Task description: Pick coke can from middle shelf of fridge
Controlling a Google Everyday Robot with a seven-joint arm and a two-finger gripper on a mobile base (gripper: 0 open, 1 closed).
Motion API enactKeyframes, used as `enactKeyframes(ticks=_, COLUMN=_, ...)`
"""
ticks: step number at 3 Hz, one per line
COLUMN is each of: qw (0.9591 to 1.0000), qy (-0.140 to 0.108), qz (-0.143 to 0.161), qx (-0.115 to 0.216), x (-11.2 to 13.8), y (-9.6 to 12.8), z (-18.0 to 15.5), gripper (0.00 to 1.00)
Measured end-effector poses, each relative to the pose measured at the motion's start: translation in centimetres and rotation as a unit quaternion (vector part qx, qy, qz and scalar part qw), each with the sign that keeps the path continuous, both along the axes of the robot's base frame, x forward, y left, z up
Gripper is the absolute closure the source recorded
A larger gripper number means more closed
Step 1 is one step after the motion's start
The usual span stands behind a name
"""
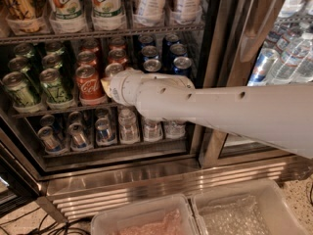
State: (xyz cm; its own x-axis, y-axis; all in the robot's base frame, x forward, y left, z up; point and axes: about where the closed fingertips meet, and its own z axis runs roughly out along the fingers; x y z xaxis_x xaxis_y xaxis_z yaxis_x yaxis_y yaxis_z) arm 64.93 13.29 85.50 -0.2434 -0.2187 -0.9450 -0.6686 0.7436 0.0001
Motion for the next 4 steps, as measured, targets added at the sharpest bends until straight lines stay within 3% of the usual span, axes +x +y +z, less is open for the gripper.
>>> enactKeyframes(ticks=2, qw=0.9999, qy=-0.007, qz=0.007, qx=0.007, x=0.1, y=-0.3, z=1.0, gripper=1.0)
enactKeyframes(ticks=4, qw=0.9998, qy=-0.009, qz=-0.017, qx=0.009, x=1.5, y=-3.9, z=1.7, gripper=1.0)
